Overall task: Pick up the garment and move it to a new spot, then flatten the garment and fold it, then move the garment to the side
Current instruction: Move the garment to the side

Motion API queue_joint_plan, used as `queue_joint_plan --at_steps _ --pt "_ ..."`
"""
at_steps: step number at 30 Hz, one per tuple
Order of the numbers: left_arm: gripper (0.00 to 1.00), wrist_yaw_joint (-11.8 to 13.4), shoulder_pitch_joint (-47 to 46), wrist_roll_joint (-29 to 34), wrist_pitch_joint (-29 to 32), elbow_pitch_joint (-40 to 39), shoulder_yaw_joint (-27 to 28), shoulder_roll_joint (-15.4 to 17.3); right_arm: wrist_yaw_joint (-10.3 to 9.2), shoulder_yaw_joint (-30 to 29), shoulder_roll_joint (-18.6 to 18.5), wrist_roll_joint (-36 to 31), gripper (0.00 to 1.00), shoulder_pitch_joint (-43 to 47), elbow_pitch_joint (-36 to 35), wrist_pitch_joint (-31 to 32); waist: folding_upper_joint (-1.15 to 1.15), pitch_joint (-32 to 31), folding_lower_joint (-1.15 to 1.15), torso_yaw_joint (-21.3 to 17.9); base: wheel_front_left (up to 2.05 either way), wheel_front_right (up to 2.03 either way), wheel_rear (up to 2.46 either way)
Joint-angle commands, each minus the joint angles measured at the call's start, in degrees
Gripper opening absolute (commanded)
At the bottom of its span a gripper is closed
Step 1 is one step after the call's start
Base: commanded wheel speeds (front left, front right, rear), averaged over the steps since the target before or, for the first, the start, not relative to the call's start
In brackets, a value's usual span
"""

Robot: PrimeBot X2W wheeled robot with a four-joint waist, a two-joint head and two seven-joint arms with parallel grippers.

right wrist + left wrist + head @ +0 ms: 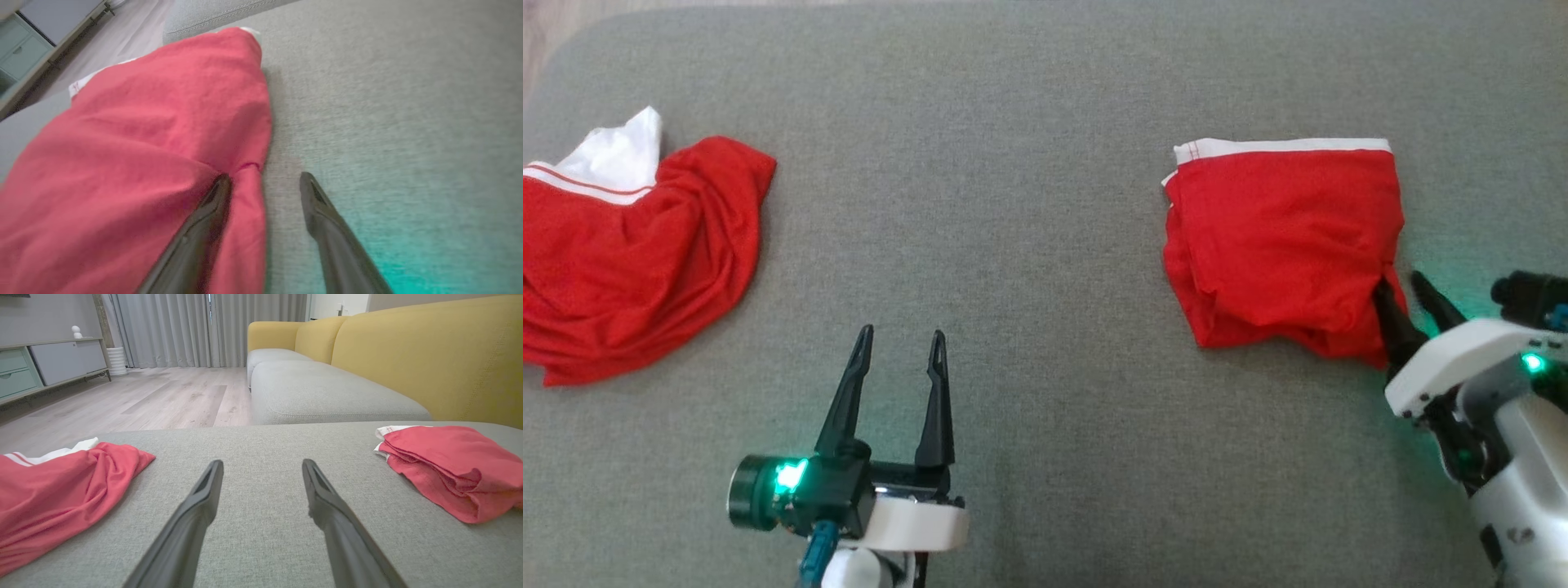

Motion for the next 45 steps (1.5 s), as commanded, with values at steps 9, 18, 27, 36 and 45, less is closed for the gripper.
queue_joint_plan --at_steps 9,18,27,36,45 --pt "1.0 0.6 -3.0 0.1 -0.3 -2.5 1.7 -0.1 -0.04 7.2 -8.2 7.1 0.0 -5.4 -3.1 -3.0 0.0 4.4 -0.01 -5.1 0.0 0.0 0.0" --pt "1.0 -0.9 -6.7 2.9 -0.3 -3.2 2.7 -0.1 -0.04 7.0 -16.8 6.4 0.0 -12.6 -1.1 -5.3 0.0 11.6 -0.01 -10.8 0.0 0.0 0.0" --pt "1.0 -2.7 -11.0 5.5 -0.3 -3.7 3.1 0.5 -0.04 4.1 -24.1 5.6 0.0 -18.1 2.9 -8.6 0.0 17.9 -0.01 -14.8 0.0 0.0 0.0" --pt "1.0 -3.5 -11.8 5.3 -0.3 -2.3 2.6 0.3 -0.04 -0.8 -22.1 -1.0 1.0 -21.1 9.9 -15.1 0.0 16.4 -0.01 -15.2 0.0 0.0 0.0" --pt "1.0 -3.1 -8.7 2.1 -0.3 -0.4 2.7 0.0 -0.04 -4.2 -12.2 -10.0 1.0 -14.0 3.5 -16.3 0.0 8.3 -0.01 -12.3 0.0 0.0 0.0"
